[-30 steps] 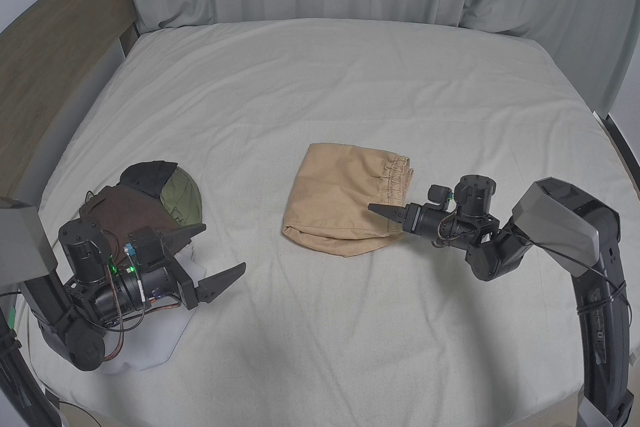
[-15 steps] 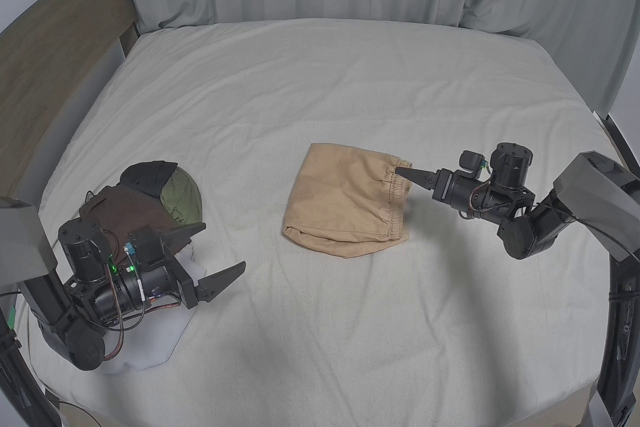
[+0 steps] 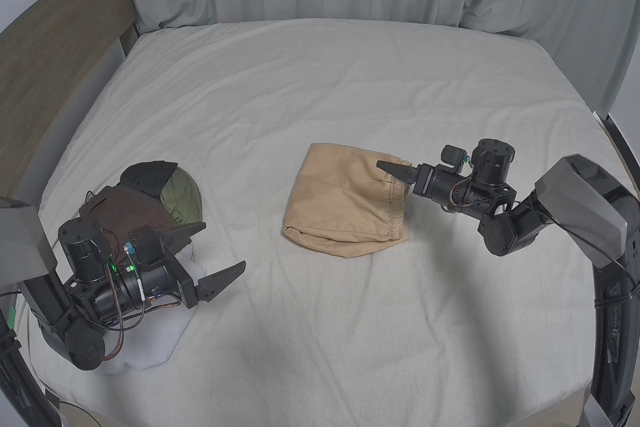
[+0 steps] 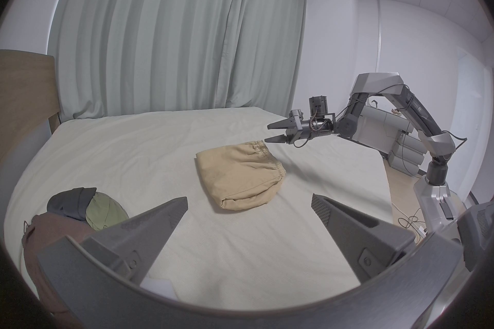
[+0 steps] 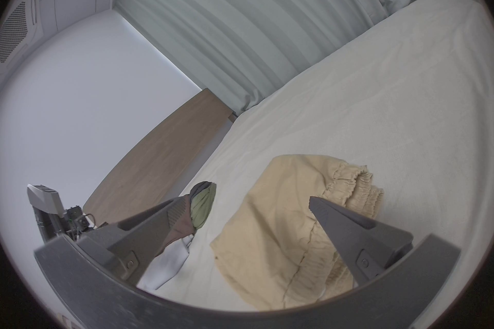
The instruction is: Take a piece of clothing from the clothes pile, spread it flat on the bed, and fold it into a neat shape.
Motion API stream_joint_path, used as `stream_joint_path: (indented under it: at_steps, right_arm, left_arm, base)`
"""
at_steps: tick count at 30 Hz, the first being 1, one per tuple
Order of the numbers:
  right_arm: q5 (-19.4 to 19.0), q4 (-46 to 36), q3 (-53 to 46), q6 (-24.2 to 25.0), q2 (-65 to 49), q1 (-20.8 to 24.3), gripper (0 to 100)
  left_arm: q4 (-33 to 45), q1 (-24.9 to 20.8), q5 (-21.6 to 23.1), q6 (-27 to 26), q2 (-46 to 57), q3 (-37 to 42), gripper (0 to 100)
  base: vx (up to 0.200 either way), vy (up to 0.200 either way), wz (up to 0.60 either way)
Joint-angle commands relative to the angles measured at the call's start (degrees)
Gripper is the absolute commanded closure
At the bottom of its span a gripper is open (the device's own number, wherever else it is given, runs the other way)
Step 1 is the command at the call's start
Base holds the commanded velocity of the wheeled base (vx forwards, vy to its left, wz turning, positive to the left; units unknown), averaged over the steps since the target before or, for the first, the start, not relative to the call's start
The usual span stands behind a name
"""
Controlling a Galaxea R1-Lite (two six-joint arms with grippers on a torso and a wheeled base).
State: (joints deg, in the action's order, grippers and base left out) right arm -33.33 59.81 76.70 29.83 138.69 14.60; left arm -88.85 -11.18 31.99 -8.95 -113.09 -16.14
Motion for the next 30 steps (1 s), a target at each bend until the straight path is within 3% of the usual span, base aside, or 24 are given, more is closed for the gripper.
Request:
stream_joint_path:
  at_steps: [1, 9, 20, 30]
  right_arm:
    - [2.2, -0.9, 7.1, 0.1, 8.1, 1.1, 0]
    - [4.0, -3.0, 12.2, -0.1, 13.7, 1.1, 0]
    - [4.2, -2.2, 12.2, -0.4, 14.5, 1.0, 0]
    - [4.1, -0.2, 6.0, -0.5, 5.7, 2.1, 0]
  left_arm:
    - [0.0, 0.1, 0.0, 0.0, 0.1, 0.1, 0]
    - [0.0, 0.1, 0.0, 0.0, -0.2, 0.1, 0]
    - [0.0, 0.0, 0.0, 0.0, -0.2, 0.1, 0]
    - [0.0, 0.0, 0.0, 0.0, 1.5, 0.2, 0]
  base:
    - [0.0, 0.0, 0.0]
    - [0.0, 0.0, 0.0]
    - [0.0, 0.0, 0.0]
    - [0.0, 0.0, 0.0]
